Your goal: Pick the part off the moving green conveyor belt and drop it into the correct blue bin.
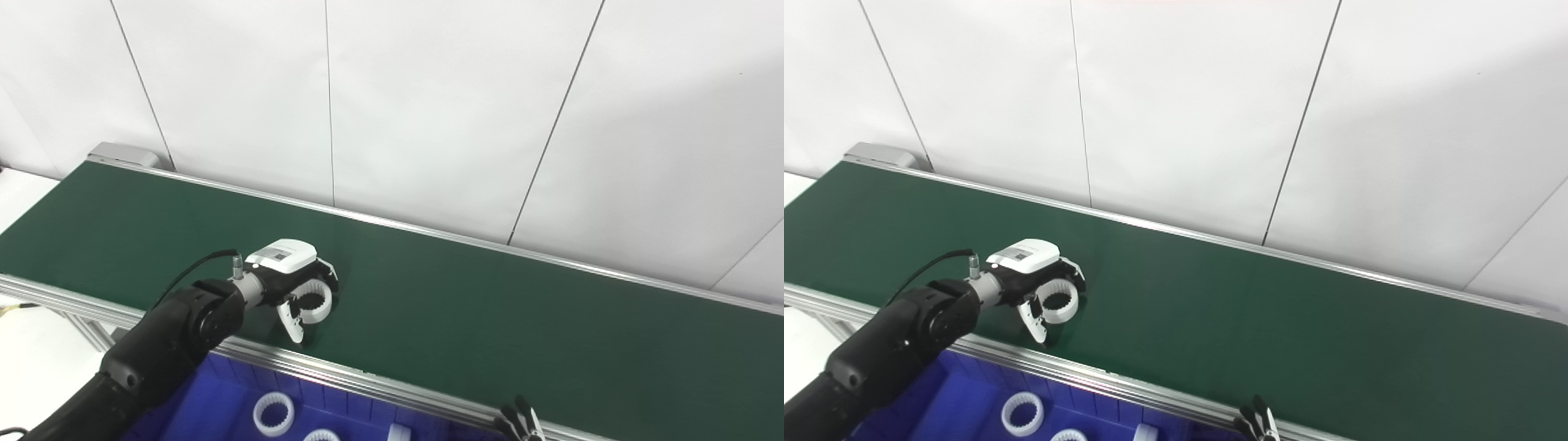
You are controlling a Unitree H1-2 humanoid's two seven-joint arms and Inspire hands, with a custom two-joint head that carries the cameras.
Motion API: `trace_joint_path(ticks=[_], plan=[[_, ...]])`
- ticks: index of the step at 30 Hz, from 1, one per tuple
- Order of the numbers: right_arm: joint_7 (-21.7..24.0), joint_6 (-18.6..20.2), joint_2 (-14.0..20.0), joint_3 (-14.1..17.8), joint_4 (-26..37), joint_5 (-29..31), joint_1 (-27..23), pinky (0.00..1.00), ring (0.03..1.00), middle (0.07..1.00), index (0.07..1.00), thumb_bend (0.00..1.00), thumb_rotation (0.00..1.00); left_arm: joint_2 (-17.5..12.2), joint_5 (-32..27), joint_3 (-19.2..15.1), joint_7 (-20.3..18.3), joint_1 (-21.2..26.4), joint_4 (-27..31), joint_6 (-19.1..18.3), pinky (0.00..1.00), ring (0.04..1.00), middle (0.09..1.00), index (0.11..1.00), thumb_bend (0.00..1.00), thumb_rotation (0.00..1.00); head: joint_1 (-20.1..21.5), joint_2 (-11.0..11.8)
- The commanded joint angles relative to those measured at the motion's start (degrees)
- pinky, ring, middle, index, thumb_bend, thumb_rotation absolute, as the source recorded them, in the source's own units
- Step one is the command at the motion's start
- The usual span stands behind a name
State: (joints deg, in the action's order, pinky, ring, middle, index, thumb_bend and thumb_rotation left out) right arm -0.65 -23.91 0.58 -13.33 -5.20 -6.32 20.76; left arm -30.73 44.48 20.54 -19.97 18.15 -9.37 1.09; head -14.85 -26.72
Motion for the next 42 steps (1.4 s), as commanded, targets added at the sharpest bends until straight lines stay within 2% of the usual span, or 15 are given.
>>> trace_joint_path(ticks=[1, 5, 6, 7, 8, 10, 12, 20, 29, 34, 37, 40, 42], plan=[[0.29, -2.95, 0.01, -0.08, 2.0, 0.18, 0.07, 0.79, 0.875, 0.912, 0.971, 0.3, 0.79, -0.96, 1.2, 0.03, 2.73, 1.02, 0.11, 2.01, 0.69, 0.738, 0.794, 0.699, 0.86, 0.0, -0.03, -0.07], [0.34, -2.95, 0.0, -0.06, 1.96, 0.45, 0.03, 0.8, 0.875, 0.91, 0.971, 0.31, 0.79, -0.75, 3.72, 0.8, 6.36, 0.9, -0.87, 3.63, 0.64, 0.691, 0.762, 0.674, 0.82, 0.0, 0.06, -0.02], [0.37, -2.95, -0.03, -0.05, 1.97, 0.58, 0.02, 0.8, 0.874, 0.91, 0.971, 0.3, 0.78, -0.6, 4.11, 0.84, 7.55, 0.84, -1.18, 4.06, 0.62, 0.655, 0.737, 0.663, 0.77, 0.0, 0.08, -0.09], [0.39, -2.96, -0.03, -0.06, 1.94, 0.69, 0.01, 0.8, 0.874, 0.909, 0.971, 0.3, 0.77, -0.42, 4.35, 0.82, 8.76, 0.8, -1.51, 4.5, 0.6, 0.565, 0.695, 0.647, 0.63, 0.0, 0.08, -0.09], [0.38, -2.96, -0.04, -0.05, 1.89, 0.73, 0.0, 0.8, 0.875, 0.909, 0.971, 0.29, 0.77, -0.2, 4.53, 0.74, 9.84, 0.75, -1.79, 4.89, 0.56, 0.493, 0.593, 0.626, 0.55, 0.0, 0.09, -0.12], [0.38, -2.95, 0.01, -0.05, 1.82, 0.71, -0.01, 0.8, 0.875, 0.909, 0.971, 0.3, 0.76, 0.12, 4.91, 0.81, 12.02, 0.8, -2.62, 6.04, 0.51, 0.439, 0.506, 0.58, 0.51, 0.0, 0.14, -0.11], [0.4, -2.93, 0.01, -0.04, 1.87, 0.69, 0.02, 0.8, 0.874, 0.909, 0.971, 0.31, 0.78, 0.24, 5.1, 0.95, 13.09, 0.83, -3.05, 6.87, 0.48, 0.416, 0.464, 0.549, 0.5, 0.0, 0.15, -0.13], [0.17, -2.9, 0.04, 0.07, 2.17, 0.1, 0.19, 0.79, 0.868, 0.906, 0.97, 0.32, 0.79, 0.88, 4.28, 0.69, 13.5, 0.7, -2.86, 7.14, 0.43, 0.413, 0.452, 0.513, 0.5, 0.0, 0.15, -0.26], [0.47, -2.9, 0.09, 0.15, 2.08, 0.77, 0.22, 0.8, 0.874, 0.91, 0.972, 0.33, 0.79, 1.11, 3.6, 0.38, 13.14, 0.83, -2.81, 7.59, 0.47, 0.426, 0.464, 0.511, 0.5, 0.0, 0.21, -0.38], [0.3, -2.91, 0.15, 0.1, 2.04, 0.33, 0.19, 0.8, 0.874, 0.91, 0.971, 0.32, 0.79, 1.36, 1.61, -0.47, 11.61, 0.38, -1.78, 6.92, 0.49, 0.435, 0.473, 0.507, 0.5, 0.0, 0.48, -0.47], [0.28, -2.93, 0.15, 0.16, 2.12, 0.52, 0.28, 0.79, 0.869, 0.904, 0.968, 0.33, 0.79, 1.63, -1.29, -2.03, 10.52, -0.88, 1.3, 6.61, 0.5, 0.439, 0.477, 0.507, 0.5, 0.0, 0.49, -0.61], [0.23, -2.94, 0.38, 0.19, 2.26, 0.16, 0.39, 0.79, 0.868, 0.905, 0.968, 0.33, 0.79, 2.22, -3.55, -4.03, 8.0, -3.15, 7.8, 3.41, 0.55, 0.44, 0.478, 0.508, 0.5, 0.0, 0.63, -0.76], [0.2, -2.95, 0.51, 0.18, 2.44, 0.09, 0.47, 0.78, 0.866, 0.905, 0.967, 0.33, 0.79, 2.85, -5.55, -5.38, 6.23, -4.91, 12.4, 1.24, 0.52, 0.431, 0.485, 0.509, 0.5, 0.0, 0.74, -0.93]])
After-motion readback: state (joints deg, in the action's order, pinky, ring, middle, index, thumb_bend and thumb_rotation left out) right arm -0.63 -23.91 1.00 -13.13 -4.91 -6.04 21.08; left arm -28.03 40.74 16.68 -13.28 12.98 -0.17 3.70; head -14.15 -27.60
